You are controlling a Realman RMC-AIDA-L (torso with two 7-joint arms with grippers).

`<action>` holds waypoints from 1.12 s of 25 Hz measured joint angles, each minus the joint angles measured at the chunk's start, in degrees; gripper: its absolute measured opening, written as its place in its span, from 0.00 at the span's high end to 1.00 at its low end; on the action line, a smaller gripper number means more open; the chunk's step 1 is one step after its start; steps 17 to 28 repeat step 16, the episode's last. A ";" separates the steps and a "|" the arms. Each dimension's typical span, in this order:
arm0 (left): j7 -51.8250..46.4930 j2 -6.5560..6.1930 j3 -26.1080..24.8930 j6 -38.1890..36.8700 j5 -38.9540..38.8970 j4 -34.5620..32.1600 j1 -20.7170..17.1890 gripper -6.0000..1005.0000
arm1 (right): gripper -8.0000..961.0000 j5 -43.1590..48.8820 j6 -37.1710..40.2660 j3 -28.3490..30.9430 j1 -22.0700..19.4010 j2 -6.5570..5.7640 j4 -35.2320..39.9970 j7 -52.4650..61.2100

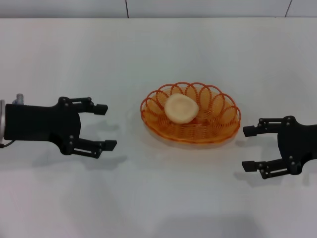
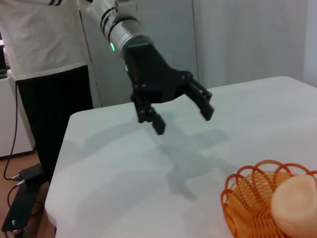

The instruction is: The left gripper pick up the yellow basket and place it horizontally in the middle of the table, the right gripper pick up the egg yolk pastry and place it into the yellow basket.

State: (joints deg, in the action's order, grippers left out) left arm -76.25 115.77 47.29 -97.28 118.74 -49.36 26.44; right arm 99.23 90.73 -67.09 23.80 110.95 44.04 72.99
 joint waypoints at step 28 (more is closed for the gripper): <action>-0.46 0.28 -0.23 -1.90 2.78 -0.04 1.33 0.11 | 0.15 0.08 0.23 0.74 0.11 0.46 0.11 -0.26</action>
